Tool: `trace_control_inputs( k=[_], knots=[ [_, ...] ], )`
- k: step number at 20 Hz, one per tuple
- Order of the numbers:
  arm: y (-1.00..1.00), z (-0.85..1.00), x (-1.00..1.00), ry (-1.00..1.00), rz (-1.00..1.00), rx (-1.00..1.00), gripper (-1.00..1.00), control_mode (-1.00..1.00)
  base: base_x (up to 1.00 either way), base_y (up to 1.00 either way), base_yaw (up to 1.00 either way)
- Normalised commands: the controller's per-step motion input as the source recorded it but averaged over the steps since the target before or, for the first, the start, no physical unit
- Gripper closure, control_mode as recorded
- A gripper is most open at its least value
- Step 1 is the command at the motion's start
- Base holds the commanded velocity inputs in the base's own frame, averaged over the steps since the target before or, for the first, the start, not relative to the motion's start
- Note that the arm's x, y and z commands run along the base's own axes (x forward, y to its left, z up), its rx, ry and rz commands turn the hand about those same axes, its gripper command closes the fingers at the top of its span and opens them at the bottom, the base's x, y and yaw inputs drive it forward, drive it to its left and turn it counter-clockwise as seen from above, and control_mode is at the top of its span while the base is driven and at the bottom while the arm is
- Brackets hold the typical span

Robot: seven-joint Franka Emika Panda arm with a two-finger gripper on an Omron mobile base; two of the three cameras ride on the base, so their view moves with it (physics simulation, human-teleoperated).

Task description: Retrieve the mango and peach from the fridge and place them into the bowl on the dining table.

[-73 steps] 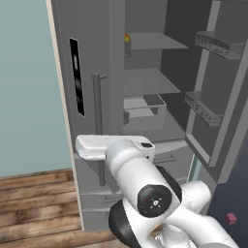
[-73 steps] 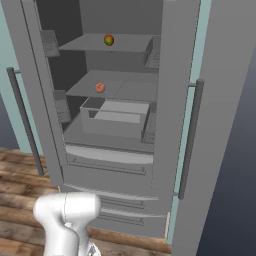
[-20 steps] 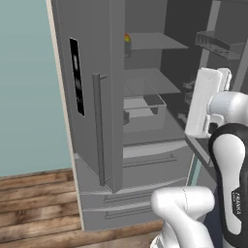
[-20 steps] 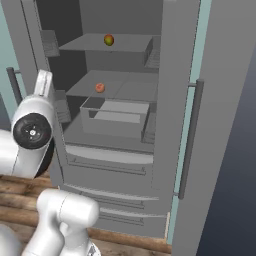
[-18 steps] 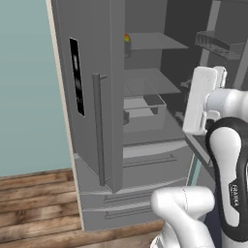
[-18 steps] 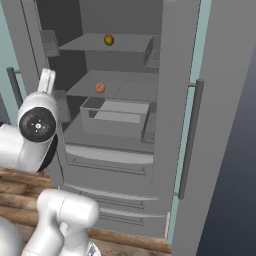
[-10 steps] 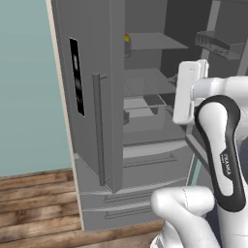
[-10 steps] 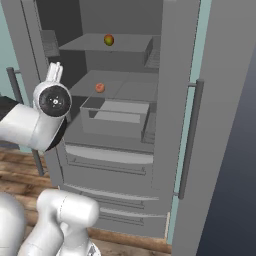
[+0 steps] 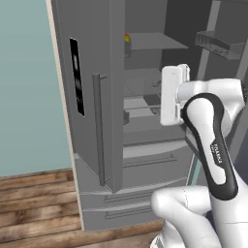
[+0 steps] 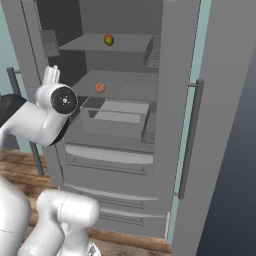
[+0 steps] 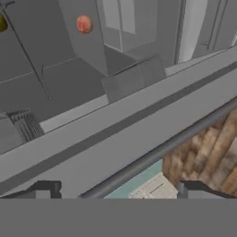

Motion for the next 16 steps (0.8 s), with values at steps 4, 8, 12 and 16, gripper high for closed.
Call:
trace_control_inputs(
  k=[4,8,12,16],
  knots=[
    [0.14,-0.01,0.14,-0.08,0.10,0.00,-1.00,-1.00,0.00,0.00,0.00],
    [0.00,0.00,0.13,-0.07,0.04,0.00,-1.00,-1.00,0.00,0.00,0.00],
    [0.00,0.00,0.36,-0.02,0.03,0.00,-1.00,-1.00,0.00,0.00,0.00],
    [0.00,0.00,0.52,0.00,0.02,0.00,-1.00,-1.00,0.00,0.00,0.00]
  ],
)
